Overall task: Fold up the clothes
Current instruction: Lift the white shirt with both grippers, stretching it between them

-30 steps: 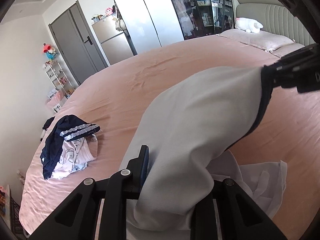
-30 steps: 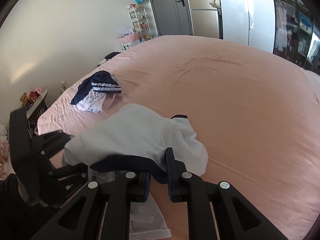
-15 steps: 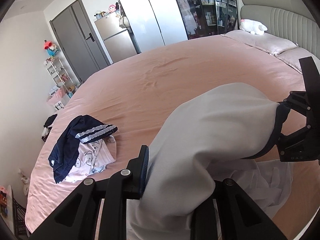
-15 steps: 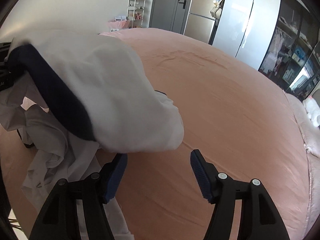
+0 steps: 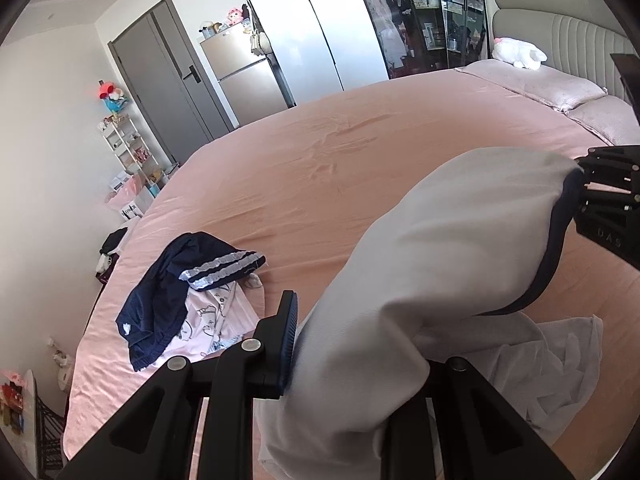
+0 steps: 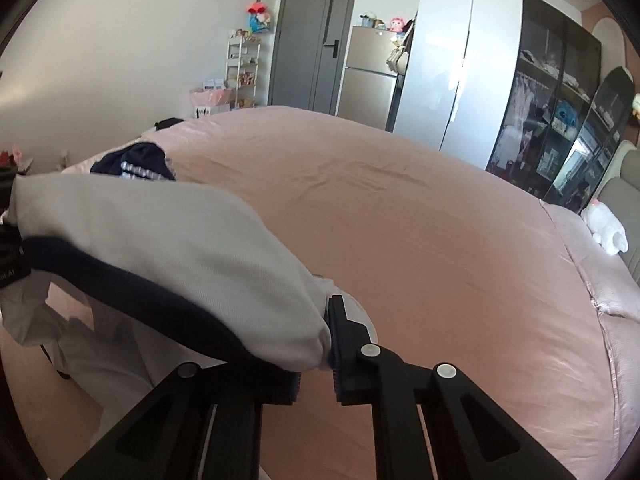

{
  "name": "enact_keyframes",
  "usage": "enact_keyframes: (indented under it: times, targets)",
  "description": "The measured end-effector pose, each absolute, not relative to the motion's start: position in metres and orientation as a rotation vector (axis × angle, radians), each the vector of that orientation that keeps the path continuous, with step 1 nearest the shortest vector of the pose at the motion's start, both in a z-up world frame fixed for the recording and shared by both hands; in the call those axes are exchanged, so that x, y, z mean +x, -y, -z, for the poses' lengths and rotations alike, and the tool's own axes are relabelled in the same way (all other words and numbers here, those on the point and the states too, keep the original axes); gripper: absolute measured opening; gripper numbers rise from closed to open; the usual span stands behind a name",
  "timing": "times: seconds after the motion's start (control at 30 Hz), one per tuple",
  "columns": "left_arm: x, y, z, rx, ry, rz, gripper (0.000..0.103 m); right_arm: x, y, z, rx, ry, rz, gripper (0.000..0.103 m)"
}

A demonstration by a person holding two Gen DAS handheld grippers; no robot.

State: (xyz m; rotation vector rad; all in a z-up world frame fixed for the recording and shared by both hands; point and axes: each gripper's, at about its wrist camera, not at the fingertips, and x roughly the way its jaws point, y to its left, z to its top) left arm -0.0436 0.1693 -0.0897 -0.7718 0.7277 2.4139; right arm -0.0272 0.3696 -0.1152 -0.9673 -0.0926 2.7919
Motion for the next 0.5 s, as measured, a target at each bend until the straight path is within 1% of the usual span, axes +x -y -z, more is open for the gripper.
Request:
enact_keyframes:
  times: [0.13, 0.3, 0.37, 0.5]
  targets:
    - [-0.049, -0.168, 0.067, -0.712, -0.736, -2.432, 0.019, -0.035, -0.369, 0.088, -0.883, 0.046, -2.800, 0.005]
    - [-0.049, -0.160, 0.022, -0.628, -0.668, -2.447, 0.018, -0.024, -0.373, 0.043, -0.749, -0.003, -2.791, 0.005]
    - [-0.044, -0.159, 0.000, -0.585, -0.638, -2.450, 0.018, -0.017, -0.373, 0.019, -0.678, 0.004, -2.793, 0.005]
    - [-0.029, -0.161, -0.038, -0.473, -0.643, -2.448, 0.018, -0.002, -0.372, -0.026, -0.562, 0.056, -2.781, 0.005]
